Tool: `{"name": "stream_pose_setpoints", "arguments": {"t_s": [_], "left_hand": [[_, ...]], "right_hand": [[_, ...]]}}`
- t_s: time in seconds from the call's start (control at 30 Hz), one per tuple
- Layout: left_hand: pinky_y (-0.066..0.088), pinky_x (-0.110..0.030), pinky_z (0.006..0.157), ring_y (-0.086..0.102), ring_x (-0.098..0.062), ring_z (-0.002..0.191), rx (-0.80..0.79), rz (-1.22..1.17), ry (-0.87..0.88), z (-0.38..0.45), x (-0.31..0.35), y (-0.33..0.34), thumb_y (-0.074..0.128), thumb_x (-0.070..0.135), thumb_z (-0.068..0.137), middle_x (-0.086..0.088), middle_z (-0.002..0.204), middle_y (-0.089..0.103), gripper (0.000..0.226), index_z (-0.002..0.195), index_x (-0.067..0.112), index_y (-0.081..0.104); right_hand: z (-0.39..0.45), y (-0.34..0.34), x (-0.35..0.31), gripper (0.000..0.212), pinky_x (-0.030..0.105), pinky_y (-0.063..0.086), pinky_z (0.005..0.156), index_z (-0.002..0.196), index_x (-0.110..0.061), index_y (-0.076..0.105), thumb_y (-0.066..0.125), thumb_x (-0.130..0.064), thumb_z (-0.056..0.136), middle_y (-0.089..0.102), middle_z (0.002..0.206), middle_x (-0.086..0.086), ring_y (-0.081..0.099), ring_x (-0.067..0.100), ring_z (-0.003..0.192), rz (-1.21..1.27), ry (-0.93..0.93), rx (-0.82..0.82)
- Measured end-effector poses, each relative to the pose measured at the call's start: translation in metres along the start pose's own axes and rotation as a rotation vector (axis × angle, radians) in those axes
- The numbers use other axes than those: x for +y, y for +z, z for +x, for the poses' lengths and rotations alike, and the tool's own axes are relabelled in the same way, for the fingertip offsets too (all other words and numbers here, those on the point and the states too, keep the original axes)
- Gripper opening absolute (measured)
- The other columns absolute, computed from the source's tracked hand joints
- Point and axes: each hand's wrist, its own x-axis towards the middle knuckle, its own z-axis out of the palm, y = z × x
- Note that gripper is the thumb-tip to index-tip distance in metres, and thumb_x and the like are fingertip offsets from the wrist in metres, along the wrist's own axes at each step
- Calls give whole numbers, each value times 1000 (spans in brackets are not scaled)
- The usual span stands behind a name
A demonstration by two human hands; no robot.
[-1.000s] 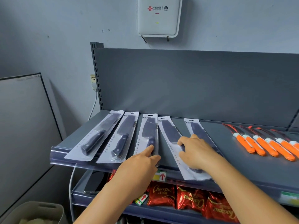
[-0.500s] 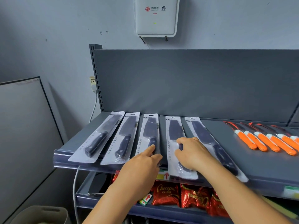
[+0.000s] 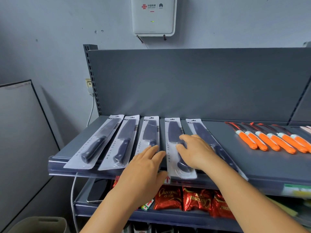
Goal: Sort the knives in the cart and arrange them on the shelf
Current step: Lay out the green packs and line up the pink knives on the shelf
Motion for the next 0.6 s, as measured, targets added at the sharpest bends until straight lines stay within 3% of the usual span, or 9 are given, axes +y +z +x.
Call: {"name": "stream_pose_setpoints", "arguments": {"t_s": [0.07,0.17,0.27,0.37,0.43,0.5,0.6], "left_hand": [[7,-22,115,2,-6,146,0,-8,43,1,9,1,37,43,100,13,159,6,59,151,31,11],[7,-23,115,2,-7,146,-18,-29,88,7,24,6,38,44,99,11,159,7,60,151,32,11],[9,-27,116,5,-11,146,-30,-4,119,16,36,14,39,48,98,8,159,10,60,150,35,13],[11,-29,116,7,-14,146,-79,6,108,26,47,19,39,48,97,6,160,7,59,150,35,16],[23,-32,113,18,-17,144,-108,-4,75,29,50,23,41,47,97,7,160,6,58,150,34,20],[38,-34,105,38,-20,135,-131,-29,23,30,53,25,43,47,96,9,160,3,59,149,34,20],[44,-35,99,51,-21,123,-156,-32,-24,29,57,25,43,46,97,11,160,0,59,149,33,20]], "right_hand": [[-3,-9,12,49,38,37,102,146,-28,32,38,-38,98,31,151,3,35,30,133,5,4,58],[-8,-20,41,54,37,30,109,149,-28,26,41,-36,97,28,153,5,31,34,134,-32,63,48],[-13,-25,68,57,37,37,105,149,-32,24,42,-38,95,30,150,5,35,34,130,-46,147,-14],[-16,-28,82,55,30,45,90,146,-33,31,46,-38,93,38,142,5,49,30,119,26,164,-61],[-17,-30,86,49,30,44,84,140,-26,41,49,-34,92,44,137,6,54,29,114,57,158,-74],[-19,-32,87,44,33,45,88,134,-19,46,51,-30,92,48,135,6,54,29,114,84,140,-68],[-21,-29,83,43,31,44,88,133,-19,49,52,-29,91,48,135,5,55,28,113,120,116,-52]]}}
